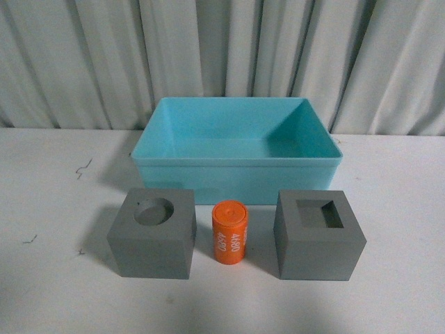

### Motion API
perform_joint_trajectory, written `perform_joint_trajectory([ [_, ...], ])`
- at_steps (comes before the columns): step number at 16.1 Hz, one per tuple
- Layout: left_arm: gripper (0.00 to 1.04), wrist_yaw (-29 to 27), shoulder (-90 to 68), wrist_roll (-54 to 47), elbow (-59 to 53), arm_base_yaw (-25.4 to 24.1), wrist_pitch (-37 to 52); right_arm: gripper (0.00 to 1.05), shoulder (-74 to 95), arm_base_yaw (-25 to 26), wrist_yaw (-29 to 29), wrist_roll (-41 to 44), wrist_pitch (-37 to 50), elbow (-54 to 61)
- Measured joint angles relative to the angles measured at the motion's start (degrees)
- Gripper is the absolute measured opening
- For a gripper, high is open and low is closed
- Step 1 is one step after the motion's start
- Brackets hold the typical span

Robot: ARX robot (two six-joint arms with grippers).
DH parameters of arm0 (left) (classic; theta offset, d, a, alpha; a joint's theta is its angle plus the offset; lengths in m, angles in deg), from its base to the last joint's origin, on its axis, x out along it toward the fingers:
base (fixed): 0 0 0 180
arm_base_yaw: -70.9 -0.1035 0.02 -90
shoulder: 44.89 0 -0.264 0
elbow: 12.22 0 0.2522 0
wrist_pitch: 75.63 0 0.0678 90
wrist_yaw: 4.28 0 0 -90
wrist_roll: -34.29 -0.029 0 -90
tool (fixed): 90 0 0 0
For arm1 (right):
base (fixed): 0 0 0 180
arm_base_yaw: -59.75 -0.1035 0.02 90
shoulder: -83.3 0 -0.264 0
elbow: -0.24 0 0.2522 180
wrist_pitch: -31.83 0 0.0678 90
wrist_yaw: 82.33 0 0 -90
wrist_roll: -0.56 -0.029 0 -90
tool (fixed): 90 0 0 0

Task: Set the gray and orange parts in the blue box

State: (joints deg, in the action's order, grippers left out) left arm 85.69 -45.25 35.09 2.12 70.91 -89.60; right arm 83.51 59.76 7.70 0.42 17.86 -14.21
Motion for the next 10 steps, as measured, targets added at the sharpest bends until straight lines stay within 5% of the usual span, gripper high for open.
perform_joint_trajectory([
  [10,0.98,0.0,0.0,0.0,0.0,0.0,0.02,0.98,0.0,0.0,0.0,0.0,0.0,0.0],
])
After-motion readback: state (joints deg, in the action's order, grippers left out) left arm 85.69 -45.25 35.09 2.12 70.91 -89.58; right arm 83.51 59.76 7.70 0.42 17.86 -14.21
